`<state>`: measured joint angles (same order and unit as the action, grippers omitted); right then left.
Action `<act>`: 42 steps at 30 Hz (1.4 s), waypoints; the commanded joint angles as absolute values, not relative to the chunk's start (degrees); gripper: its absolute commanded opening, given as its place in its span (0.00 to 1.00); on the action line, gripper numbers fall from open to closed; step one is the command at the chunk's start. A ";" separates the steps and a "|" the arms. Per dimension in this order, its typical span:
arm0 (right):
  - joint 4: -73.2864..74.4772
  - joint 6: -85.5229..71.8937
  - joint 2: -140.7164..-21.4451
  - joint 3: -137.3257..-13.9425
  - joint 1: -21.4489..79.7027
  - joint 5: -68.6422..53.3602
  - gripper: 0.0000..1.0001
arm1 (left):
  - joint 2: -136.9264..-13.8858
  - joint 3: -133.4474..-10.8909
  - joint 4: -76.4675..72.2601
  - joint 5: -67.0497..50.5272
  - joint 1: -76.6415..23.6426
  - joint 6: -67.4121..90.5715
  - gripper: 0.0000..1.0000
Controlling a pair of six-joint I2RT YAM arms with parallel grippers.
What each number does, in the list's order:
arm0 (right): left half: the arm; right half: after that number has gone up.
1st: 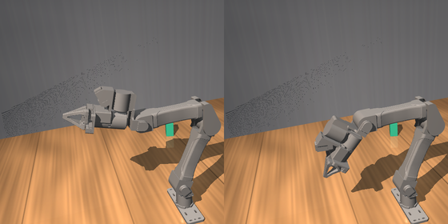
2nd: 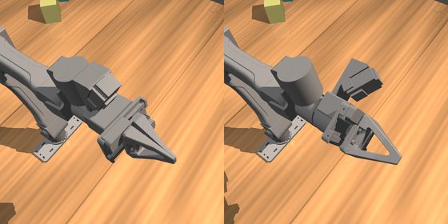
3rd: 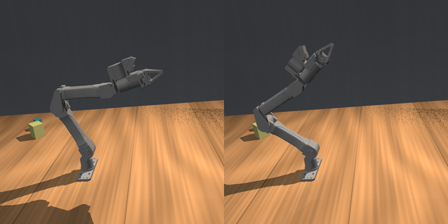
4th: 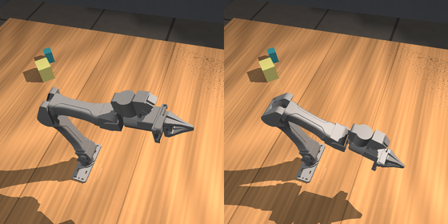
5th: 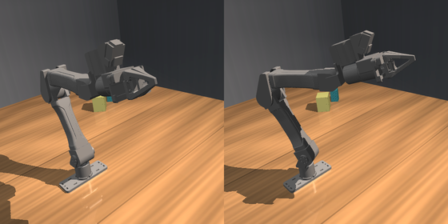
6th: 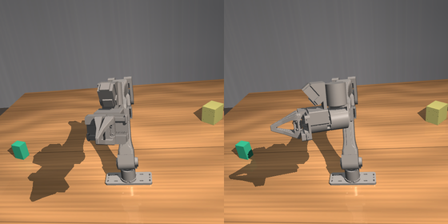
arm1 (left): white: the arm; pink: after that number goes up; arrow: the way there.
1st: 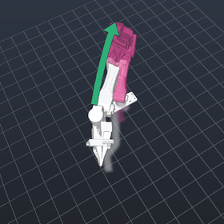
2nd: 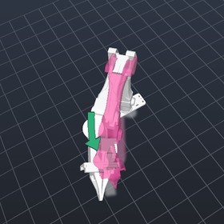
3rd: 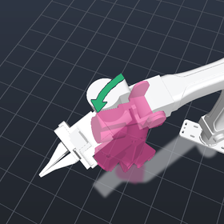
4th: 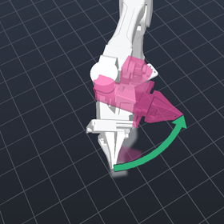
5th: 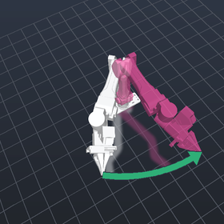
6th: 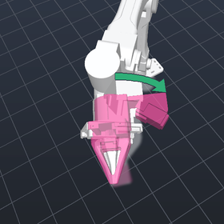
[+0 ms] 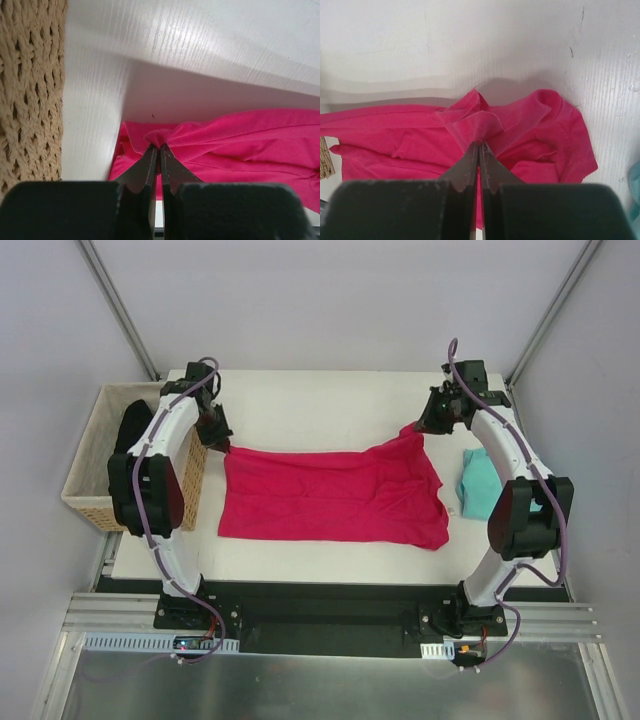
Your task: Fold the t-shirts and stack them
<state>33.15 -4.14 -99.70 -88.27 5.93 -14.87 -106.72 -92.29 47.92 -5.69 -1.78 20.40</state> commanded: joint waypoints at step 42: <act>42.88 -11.25 -75.76 -78.66 12.04 -2.73 0.01 | -91.23 -85.69 57.48 -1.58 -4.48 19.16 0.00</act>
